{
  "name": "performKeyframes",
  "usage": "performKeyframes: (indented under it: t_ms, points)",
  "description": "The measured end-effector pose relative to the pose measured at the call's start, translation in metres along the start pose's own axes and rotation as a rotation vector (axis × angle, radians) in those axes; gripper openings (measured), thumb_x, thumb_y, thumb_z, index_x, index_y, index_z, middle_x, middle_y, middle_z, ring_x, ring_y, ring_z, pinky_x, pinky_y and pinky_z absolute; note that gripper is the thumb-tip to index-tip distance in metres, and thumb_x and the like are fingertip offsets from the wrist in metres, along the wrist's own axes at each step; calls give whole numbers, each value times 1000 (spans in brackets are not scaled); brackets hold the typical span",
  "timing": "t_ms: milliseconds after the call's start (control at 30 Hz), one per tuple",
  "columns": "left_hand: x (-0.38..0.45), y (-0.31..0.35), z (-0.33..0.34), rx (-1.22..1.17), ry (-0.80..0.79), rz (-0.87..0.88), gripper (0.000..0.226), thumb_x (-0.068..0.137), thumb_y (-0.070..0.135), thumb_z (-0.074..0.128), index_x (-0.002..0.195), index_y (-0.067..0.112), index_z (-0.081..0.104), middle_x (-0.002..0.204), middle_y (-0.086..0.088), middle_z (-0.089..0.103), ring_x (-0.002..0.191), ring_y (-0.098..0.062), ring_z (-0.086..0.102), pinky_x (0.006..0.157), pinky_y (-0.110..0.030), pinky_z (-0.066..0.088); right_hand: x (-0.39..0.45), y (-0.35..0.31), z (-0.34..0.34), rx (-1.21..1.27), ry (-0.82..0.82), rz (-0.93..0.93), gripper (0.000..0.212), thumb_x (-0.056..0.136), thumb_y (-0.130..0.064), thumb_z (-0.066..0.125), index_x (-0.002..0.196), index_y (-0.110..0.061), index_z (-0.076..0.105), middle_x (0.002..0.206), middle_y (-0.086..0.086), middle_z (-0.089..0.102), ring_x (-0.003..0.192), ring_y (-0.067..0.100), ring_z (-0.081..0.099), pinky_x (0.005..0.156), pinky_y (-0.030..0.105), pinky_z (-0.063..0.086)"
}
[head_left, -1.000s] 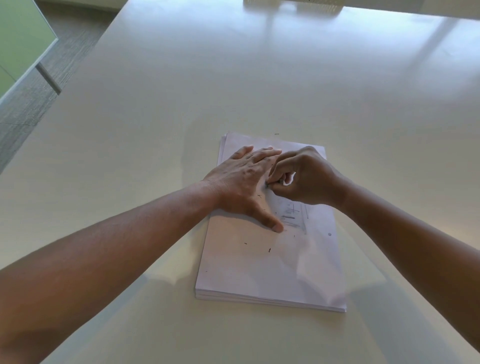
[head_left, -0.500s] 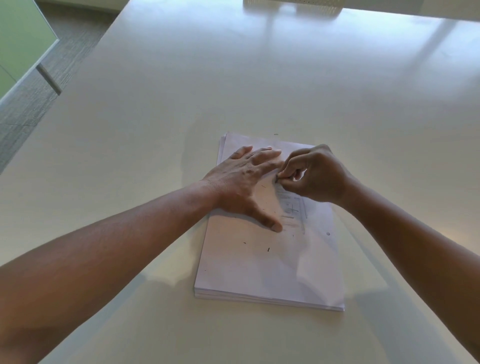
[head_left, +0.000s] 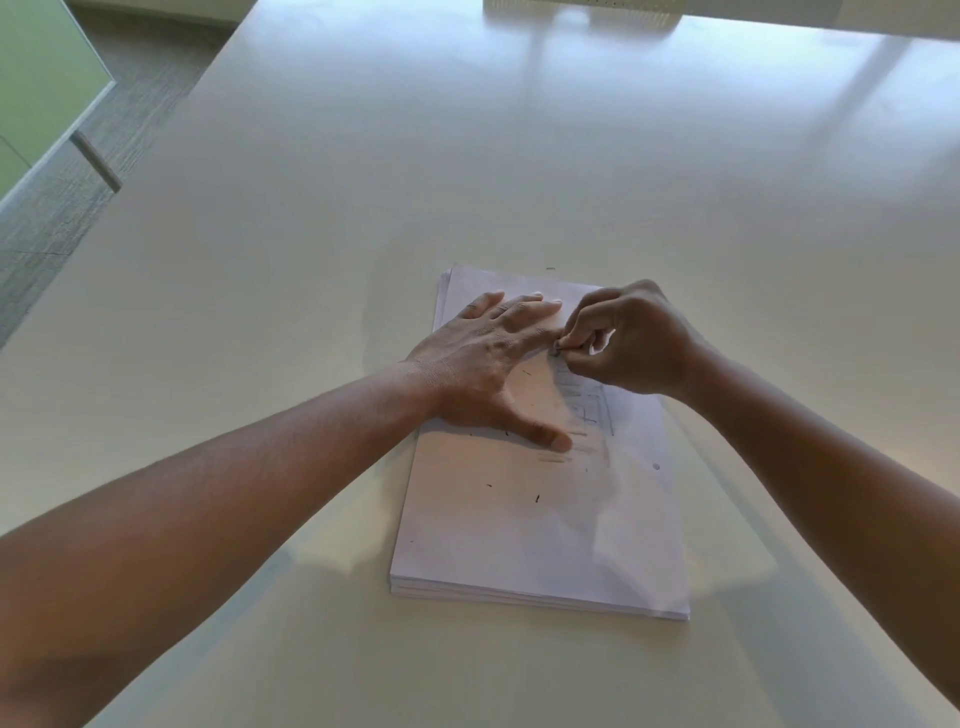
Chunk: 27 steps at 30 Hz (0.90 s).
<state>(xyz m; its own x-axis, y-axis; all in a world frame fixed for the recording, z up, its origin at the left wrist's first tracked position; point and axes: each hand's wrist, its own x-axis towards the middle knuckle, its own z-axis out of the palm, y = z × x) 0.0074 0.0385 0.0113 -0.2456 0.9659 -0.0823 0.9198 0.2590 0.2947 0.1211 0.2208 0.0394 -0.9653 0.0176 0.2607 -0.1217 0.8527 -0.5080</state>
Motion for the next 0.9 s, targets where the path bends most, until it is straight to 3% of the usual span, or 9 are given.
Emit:
performKeyframes:
  t_ms: [233, 500, 567, 667, 767, 900]
  points:
    - [3, -1, 4, -16, -9, -17, 129, 52, 107, 42, 162, 43, 17, 173, 10, 5, 157, -5, -9, 128, -41, -6, -26, -16, -1, 135, -243, -142, 9, 70, -7, 83, 67, -10, 75, 72, 1, 71, 58, 2, 58, 59, 19, 50]
    - [3, -1, 2, -6, -11, -17, 137, 53, 105, 46, 164, 34, 10, 172, 10, 5, 156, -2, -10, 128, -38, -7, -6, -1, 1, 7, -6, -2, 6, 71, -9, 82, 70, -12, 77, 71, -2, 69, 58, 13, 63, 59, 35, 55]
    - [4, -1, 3, -2, -10, -23, 140, 51, 106, 45, 165, 32, 10, 172, 10, 5, 156, -2, -9, 128, -38, -7, -9, -4, 1, 14, -11, -20, 7, 71, -7, 82, 69, -11, 77, 71, -2, 70, 57, 11, 62, 59, 33, 55]
    - [3, -1, 2, -10, -11, -34, 139, 52, 105, 48, 164, 32, 12, 172, 12, 5, 156, -2, -7, 128, -37, -8, -21, -14, -1, 69, -151, -101, 11, 70, -4, 83, 68, -11, 75, 71, -1, 71, 58, -1, 58, 60, 22, 52]
    - [3, -1, 2, -15, -9, -31, 138, 53, 104, 50, 164, 33, 12, 172, 13, 4, 155, -1, -8, 128, -35, -10, -29, -16, -3, 99, -249, -115, 10, 70, -5, 83, 68, -11, 75, 72, -2, 71, 58, -1, 57, 61, 15, 48]
    - [4, -1, 2, -10, -9, -34, 140, 51, 106, 46, 164, 31, 12, 172, 12, 5, 156, -1, -8, 128, -37, -8, -16, -7, -3, 38, -98, -36, 8, 70, -7, 82, 68, -12, 76, 69, -3, 70, 58, 0, 59, 59, 27, 54]
